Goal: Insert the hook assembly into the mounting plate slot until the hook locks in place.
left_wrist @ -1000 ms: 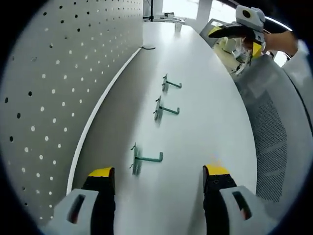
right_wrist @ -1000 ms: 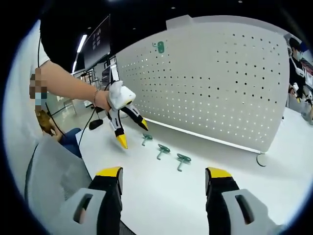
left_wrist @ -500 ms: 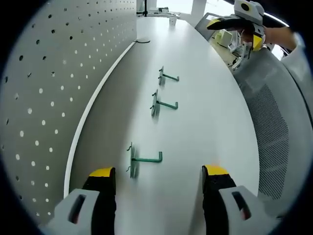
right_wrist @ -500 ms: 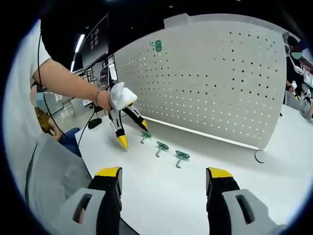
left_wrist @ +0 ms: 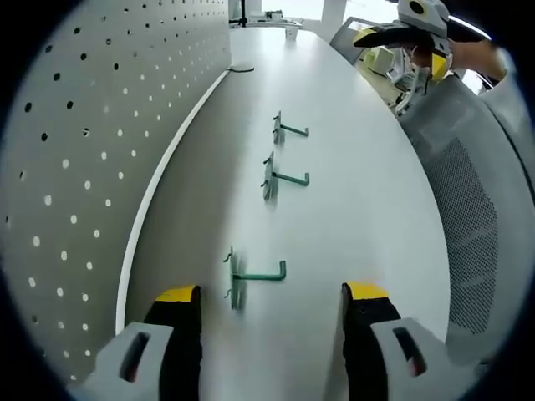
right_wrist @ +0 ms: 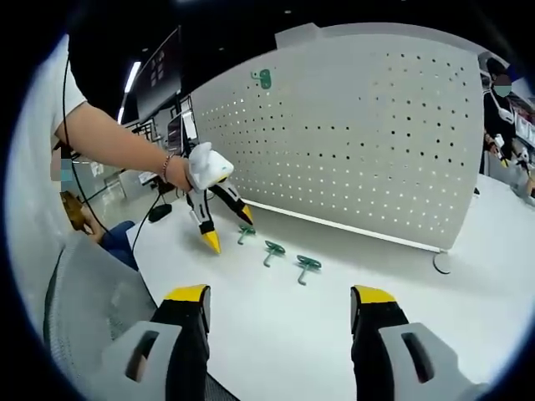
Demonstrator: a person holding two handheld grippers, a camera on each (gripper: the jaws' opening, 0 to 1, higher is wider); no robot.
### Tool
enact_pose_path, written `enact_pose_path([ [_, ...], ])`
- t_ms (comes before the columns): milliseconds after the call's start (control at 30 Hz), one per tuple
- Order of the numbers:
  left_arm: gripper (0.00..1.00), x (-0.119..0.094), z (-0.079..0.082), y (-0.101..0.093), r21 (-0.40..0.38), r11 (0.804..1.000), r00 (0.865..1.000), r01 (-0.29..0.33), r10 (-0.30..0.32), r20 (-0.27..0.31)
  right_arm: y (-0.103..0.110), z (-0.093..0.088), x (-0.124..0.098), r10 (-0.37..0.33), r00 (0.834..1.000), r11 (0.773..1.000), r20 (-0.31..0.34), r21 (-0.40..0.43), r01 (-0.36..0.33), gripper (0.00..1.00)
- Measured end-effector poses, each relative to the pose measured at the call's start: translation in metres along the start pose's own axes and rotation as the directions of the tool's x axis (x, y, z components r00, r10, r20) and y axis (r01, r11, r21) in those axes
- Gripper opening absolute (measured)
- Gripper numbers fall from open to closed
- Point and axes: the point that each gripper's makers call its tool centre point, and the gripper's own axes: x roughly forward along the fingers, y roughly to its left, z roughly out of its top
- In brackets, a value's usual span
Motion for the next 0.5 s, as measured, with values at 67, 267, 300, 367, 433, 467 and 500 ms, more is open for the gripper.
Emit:
enact_pose_path([
  [67,0.62,0.0,-0.0023,0.0026,0.032,0.999,1.0,-0.015,0.015,-0.011,-0.0002,-0.0001,-0.0002,-0.001,1.0,1.0,0.001,0.001,0.001,0.65],
  [267,0.58,-0.0006,-0.0006,0.0037,0.01,1.0,1.0,-0.02,0.02,-0.002,0.0,0.0003,-0.0006,-0.003,1.0,1.0,0.002,0.0,0.003,0.63],
  [300,0.56,-0.0009,-0.0005,0.0039,0.01,1.0,1.0,-0.021,0.021,-0.001,0.0002,0.0004,-0.0008,-0.004,1.0,1.0,0.001,-0.003,0.004,0.62],
  [367,0.53,-0.0021,0.0003,0.0048,0.004,1.0,1.0,-0.024,0.024,0.005,0.0006,0.0007,-0.0012,-0.005,1.0,1.0,0.002,0.001,0.005,0.62],
  [433,0.5,-0.0021,0.0005,0.0062,-0.007,1.0,1.0,-0.028,0.028,0.006,0.0006,-0.0004,-0.0016,-0.003,1.0,1.0,0.0,0.012,0.003,0.6],
  [467,0.49,-0.0021,0.0003,0.0066,-0.006,1.0,1.0,-0.027,0.027,0.005,0.0,-0.0015,-0.0017,-0.006,1.0,1.0,0.0,0.014,0.006,0.6],
  [500,0.48,-0.0021,0.0003,0.0068,-0.005,1.0,1.0,-0.027,0.027,0.004,-0.0003,-0.0024,-0.0016,-0.008,1.0,1.0,-0.001,0.019,0.008,0.6],
])
